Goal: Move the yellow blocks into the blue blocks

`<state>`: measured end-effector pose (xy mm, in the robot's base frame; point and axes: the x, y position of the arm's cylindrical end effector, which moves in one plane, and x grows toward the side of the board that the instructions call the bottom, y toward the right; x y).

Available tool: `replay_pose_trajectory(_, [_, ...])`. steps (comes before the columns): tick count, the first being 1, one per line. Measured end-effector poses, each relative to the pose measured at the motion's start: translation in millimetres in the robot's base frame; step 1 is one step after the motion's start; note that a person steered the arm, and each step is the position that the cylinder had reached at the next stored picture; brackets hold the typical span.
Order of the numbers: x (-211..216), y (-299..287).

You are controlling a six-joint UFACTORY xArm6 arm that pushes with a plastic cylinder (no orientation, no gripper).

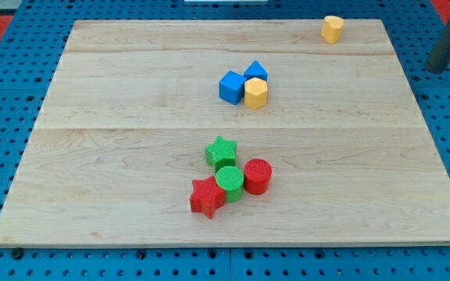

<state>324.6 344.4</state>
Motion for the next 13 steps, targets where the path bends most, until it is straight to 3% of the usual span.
replay_pose_trajectory(1, [-14.6,1.0])
replay_pose_trajectory(2, [-52.6,1.1])
replay_pose_trajectory(3, [-116.3,-8.0])
replay_pose_trajectory(4, [-132.1,-32.8])
replay_pose_trajectory(5, [-91.5,-120.5])
replay_pose_trajectory(8, [-133.0,-153.9])
replay_pose_trajectory(10, [-91.7,-289.1])
replay_pose_trajectory(11, [-103.8,-284.6])
replay_pose_trajectory(12, [-110.2,-339.7])
replay_pose_trajectory(13, [-88.5,-373.9])
